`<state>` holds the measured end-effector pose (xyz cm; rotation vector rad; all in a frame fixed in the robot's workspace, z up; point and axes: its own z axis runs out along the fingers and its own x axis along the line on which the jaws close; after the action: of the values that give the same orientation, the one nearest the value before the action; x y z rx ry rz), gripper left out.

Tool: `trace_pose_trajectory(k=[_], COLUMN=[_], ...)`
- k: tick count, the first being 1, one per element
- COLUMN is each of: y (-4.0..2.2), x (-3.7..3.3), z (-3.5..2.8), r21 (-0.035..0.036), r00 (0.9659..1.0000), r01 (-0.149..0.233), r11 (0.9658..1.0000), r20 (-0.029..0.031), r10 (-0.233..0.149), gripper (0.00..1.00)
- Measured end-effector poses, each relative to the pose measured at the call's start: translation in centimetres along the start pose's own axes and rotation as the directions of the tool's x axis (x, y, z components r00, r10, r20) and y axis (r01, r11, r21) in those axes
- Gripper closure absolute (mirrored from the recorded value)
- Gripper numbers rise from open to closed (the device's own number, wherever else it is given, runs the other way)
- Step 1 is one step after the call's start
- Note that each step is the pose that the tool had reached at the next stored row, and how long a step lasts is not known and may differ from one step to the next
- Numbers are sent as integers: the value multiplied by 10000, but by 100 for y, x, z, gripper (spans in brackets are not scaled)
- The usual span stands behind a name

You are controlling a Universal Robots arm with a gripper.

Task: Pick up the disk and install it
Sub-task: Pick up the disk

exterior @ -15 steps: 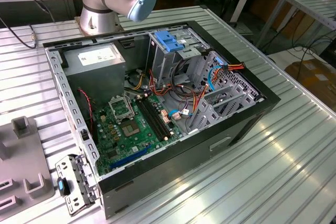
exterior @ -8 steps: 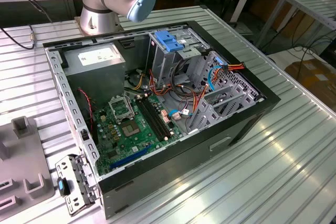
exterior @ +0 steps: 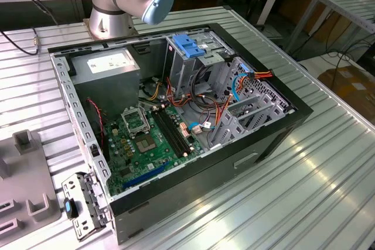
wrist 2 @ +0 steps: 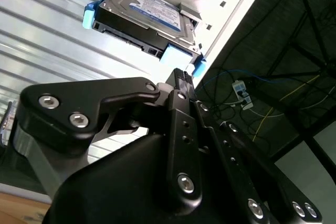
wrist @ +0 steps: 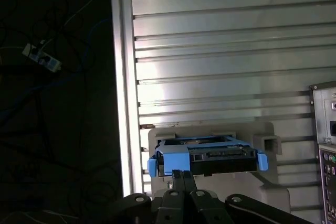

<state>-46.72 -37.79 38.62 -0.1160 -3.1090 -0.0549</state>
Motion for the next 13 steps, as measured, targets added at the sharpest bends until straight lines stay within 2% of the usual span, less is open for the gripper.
trace_pose_trajectory(k=[9,13], y=[0,0], x=[1,1], z=[0,1], r21=[0,9], r00=[10000,9995], r01=[7,316], r11=[10000,9995], r20=[0,-10], r10=[-7,-316], gripper=[89,89])
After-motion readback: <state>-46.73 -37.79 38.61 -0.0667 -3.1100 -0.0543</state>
